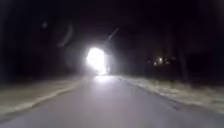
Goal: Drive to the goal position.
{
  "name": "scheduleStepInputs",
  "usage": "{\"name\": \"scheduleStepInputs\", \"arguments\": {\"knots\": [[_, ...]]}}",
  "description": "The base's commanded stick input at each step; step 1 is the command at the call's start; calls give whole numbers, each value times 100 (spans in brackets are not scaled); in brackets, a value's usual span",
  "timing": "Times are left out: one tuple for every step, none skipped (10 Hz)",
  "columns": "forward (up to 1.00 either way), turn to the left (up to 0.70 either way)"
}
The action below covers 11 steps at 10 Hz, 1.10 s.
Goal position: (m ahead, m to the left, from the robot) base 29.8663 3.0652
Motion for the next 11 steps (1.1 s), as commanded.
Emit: {"name": "scheduleStepInputs", "arguments": {"knots": [[100, 0], [100, 0], [100, 0], [100, 0], [100, 0], [100, 0], [100, 0], [100, 0], [100, 0], [100, 0], [100, 0]]}}
